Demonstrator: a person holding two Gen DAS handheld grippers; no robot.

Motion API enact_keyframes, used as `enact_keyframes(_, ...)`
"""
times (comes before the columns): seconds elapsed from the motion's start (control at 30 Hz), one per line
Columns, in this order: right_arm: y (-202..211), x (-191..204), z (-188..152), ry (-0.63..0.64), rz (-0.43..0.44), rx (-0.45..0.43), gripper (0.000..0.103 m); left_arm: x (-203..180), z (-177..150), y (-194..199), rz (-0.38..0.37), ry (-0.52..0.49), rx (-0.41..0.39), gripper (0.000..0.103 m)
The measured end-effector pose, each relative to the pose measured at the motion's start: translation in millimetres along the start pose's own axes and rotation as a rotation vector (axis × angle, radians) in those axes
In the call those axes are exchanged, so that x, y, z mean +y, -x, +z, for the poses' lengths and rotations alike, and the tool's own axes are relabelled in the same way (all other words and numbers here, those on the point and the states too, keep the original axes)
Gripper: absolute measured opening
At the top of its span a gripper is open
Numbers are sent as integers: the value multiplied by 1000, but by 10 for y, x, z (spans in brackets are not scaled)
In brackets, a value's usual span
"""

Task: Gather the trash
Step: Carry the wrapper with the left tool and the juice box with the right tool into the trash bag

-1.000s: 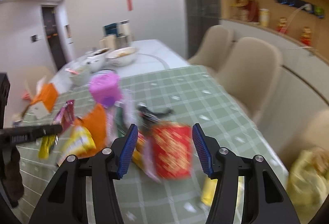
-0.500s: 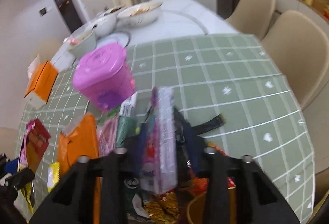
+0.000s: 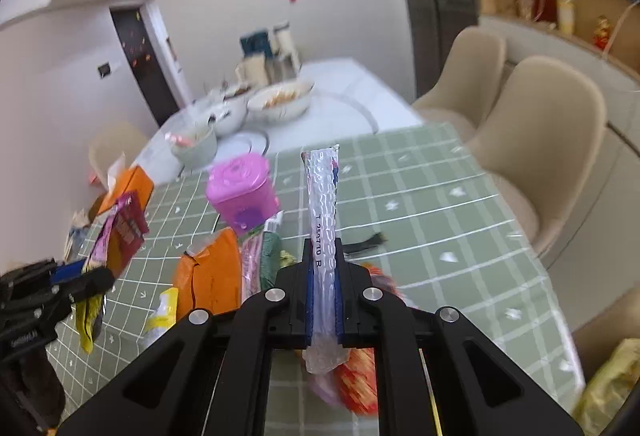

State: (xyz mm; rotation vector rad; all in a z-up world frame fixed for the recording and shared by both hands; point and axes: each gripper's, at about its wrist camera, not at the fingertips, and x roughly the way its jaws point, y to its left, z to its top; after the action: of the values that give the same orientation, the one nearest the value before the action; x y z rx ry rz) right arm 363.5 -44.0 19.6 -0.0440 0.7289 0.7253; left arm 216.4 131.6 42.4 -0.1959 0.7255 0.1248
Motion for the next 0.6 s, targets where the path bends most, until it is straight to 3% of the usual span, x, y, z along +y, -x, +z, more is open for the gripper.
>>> enact_keyframes(0.3,1177,-820,-404,-63,-163,-82,9,-1012,138,108,-168,-103,-41,27)
enact_keyframes(0.5,1948,-1701,-745,-143,-346,-116,9,-2164,200,-277,-365,-210,-8,23)
enact_keyframes(0.6,2297,-2146,-937,-198,-424,-132,9,-2946,139,-567,-498,-281,58,23)
